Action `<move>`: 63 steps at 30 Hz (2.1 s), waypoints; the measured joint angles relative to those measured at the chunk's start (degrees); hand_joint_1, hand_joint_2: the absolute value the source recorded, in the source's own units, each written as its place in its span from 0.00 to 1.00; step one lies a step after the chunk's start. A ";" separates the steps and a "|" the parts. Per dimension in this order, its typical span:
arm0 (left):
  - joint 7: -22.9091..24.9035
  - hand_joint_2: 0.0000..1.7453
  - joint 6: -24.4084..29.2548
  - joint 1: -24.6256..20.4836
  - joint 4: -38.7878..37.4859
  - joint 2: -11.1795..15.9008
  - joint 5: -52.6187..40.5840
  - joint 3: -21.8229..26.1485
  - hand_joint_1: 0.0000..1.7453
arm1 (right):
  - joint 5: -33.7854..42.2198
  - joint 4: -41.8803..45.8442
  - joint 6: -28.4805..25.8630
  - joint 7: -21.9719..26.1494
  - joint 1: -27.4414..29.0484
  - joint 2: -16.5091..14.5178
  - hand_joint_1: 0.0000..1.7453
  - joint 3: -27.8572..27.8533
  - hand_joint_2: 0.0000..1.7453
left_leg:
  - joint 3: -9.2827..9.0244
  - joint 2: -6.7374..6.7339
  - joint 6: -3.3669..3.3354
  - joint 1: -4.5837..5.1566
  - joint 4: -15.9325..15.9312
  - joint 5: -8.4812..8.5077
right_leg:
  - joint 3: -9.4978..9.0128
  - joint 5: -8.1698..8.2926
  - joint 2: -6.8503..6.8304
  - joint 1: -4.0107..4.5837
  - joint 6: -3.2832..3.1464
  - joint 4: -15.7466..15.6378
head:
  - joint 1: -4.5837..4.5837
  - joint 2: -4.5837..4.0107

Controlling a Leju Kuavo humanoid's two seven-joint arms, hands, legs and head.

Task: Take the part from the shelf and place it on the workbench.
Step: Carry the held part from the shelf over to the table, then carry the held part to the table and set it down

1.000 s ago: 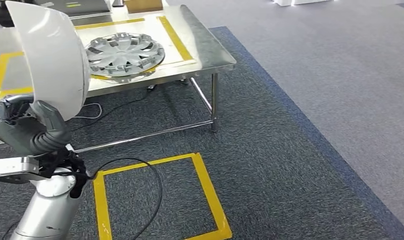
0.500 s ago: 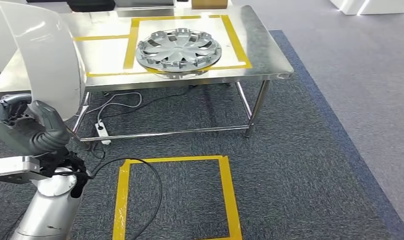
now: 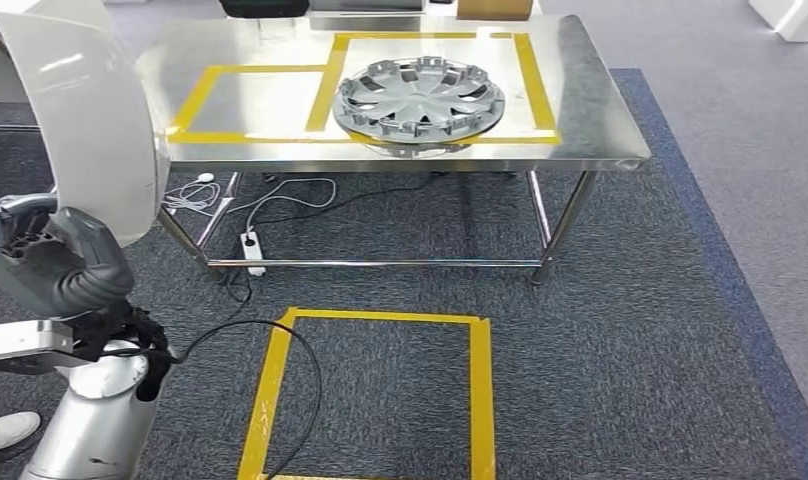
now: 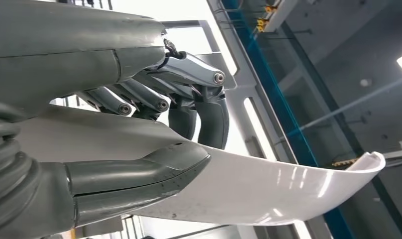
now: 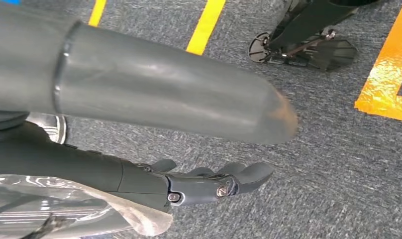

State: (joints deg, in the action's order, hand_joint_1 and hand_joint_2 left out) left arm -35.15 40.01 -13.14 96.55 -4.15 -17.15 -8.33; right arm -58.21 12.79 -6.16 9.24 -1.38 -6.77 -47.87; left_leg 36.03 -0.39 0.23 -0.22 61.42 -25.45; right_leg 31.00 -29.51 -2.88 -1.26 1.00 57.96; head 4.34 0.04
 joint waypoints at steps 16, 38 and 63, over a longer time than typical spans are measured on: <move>0.91 1.00 -0.05 0.01 0.04 0.37 0.86 -0.78 1.00 | -1.63 -0.02 -0.10 -0.11 0.16 -0.02 0.00 0.07 0.00 | -2.07 1.58 -1.52 0.37 -2.68 -1.10 | 2.99 1.50 3.00 0.09 1.20 1.41 | -0.50 0.00; 1.16 1.00 -0.03 -0.34 0.06 1.28 1.04 -1.45 1.00 | -2.55 -0.03 -0.10 -0.03 -0.13 -0.05 0.00 0.08 0.00 | -2.67 0.82 -2.51 0.14 -3.21 -1.28 | 2.65 -4.15 2.71 0.07 1.86 7.62 | -0.65 0.00; 1.81 1.00 -0.02 0.56 -0.15 1.91 1.22 -1.80 1.00 | -2.81 -0.16 -0.05 -0.25 0.53 -0.33 0.00 0.04 0.00 | 5.37 0.29 -0.49 0.22 0.25 2.33 | -8.95 -7.62 3.13 0.52 0.22 -1.17 | -0.15 -0.02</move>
State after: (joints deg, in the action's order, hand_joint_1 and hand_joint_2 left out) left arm -33.34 39.99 -12.58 96.40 -2.23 -15.93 -10.13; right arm -61.02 12.63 -6.21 8.99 -0.86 -7.10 -47.82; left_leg 41.40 -0.10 -0.26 0.00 61.67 -23.12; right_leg 22.05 -37.14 0.25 -0.73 1.22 56.79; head 4.19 0.02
